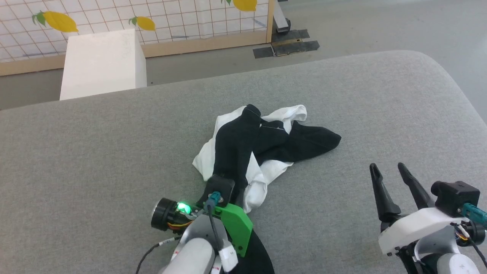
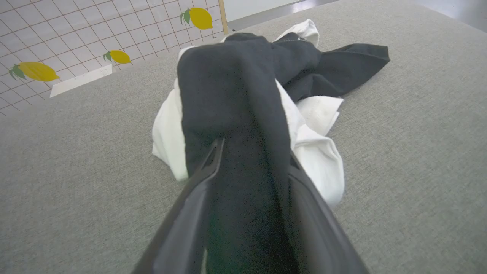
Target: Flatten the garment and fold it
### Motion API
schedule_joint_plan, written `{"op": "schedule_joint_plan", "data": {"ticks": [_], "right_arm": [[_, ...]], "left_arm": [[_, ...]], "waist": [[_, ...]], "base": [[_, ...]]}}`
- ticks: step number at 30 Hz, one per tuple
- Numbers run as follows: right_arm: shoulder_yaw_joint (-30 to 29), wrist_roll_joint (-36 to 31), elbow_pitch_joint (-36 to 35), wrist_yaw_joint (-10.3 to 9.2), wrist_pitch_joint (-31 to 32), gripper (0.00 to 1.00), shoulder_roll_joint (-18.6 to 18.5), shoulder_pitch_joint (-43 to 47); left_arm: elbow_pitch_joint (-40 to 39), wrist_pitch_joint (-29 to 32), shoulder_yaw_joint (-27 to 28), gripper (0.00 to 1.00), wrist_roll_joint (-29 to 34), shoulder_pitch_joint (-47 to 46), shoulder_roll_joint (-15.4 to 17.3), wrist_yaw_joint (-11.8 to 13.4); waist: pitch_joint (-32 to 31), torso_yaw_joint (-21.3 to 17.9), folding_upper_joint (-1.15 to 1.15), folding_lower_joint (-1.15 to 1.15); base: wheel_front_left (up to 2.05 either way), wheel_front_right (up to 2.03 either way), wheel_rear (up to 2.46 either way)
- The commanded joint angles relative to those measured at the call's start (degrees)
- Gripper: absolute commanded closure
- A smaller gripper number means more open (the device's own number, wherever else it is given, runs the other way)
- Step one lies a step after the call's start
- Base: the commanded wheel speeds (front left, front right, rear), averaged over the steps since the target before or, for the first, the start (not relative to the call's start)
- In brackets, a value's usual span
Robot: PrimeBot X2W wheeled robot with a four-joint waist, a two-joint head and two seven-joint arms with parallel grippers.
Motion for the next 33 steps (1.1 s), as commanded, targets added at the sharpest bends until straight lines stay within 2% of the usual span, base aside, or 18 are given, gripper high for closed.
{"op": "schedule_joint_plan", "data": {"ticks": [1,5,8,11,16,20,21,22,28,30,33], "right_arm": [[0.3,0.6,0.1,-0.09,-0.6,0.00,0.1,-1.1],[0.4,1.2,0.0,-0.09,-0.9,0.00,0.1,-1.4],[0.7,1.2,0.0,-0.09,-0.9,0.00,0.1,-1.8],[1.2,1.5,0.0,-0.09,-0.9,0.00,0.1,-2.3],[2.5,2.1,0.5,-0.09,-1.2,0.00,0.1,-3.6],[3.0,2.1,1.3,-0.09,-1.4,0.00,0.1,-4.6],[3.0,2.0,1.5,-0.09,-1.5,0.00,0.1,-4.7],[2.9,1.9,1.6,-0.09,-1.5,0.00,0.1,-4.8],[2.6,0.8,2.2,-0.09,-1.0,0.00,0.1,-4.7],[2.8,0.2,2.1,-0.09,-0.8,0.00,0.1,-4.8],[3.1,-0.9,1.9,-0.09,-0.7,0.00,0.1,-4.9]], "left_arm": [[-0.4,-0.3,0.7,1.00,-0.6,-1.1,0.4,0.0],[-4.2,-1.6,5.1,1.00,-3.8,-1.9,2.0,0.3],[-7.0,-0.4,9.6,1.00,-4.3,-3.3,6.5,1.7],[-8.0,0.7,16.8,1.00,-7.7,-4.6,10.0,3.7],[-2.7,2.4,28.2,1.00,-13.9,-4.4,14.0,7.8],[1.7,3.1,32.5,1.00,-17.8,-2.4,14.8,8.1],[2.6,2.7,33.1,0.55,-18.4,-1.7,14.7,8.0],[3.0,2.4,33.6,0.00,-19.3,-1.1,14.2,7.7],[3.0,-2.5,35.2,0.00,-24.1,3.0,9.0,4.8],[1.9,-5.7,35.8,0.00,-25.6,4.7,6.9,3.3],[-0.5,-13.2,35.1,0.00,-24.5,7.3,4.8,1.5]], "waist": [[0.3,0.0,0.00,0.00],[0.9,0.6,0.00,0.00],[1.7,1.1,0.00,0.00],[2.9,1.5,0.00,0.00],[5.2,1.1,0.00,0.00],[6.5,0.7,0.00,0.00],[6.7,0.8,0.00,0.00],[6.8,0.9,0.00,0.00],[5.9,2.9,0.00,0.00],[5.2,3.7,0.00,0.00],[4.0,5.2,0.00,0.00]], "base": [[0.00,0.00,0.00],[0.00,0.00,0.00],[0.00,0.00,0.00],[0.00,0.00,0.00],[0.00,0.00,0.00],[0.00,0.00,0.00],[0.00,0.00,0.00],[0.00,0.00,0.00],[0.00,0.00,0.00],[0.00,0.00,0.00],[0.00,0.00,0.00]]}}
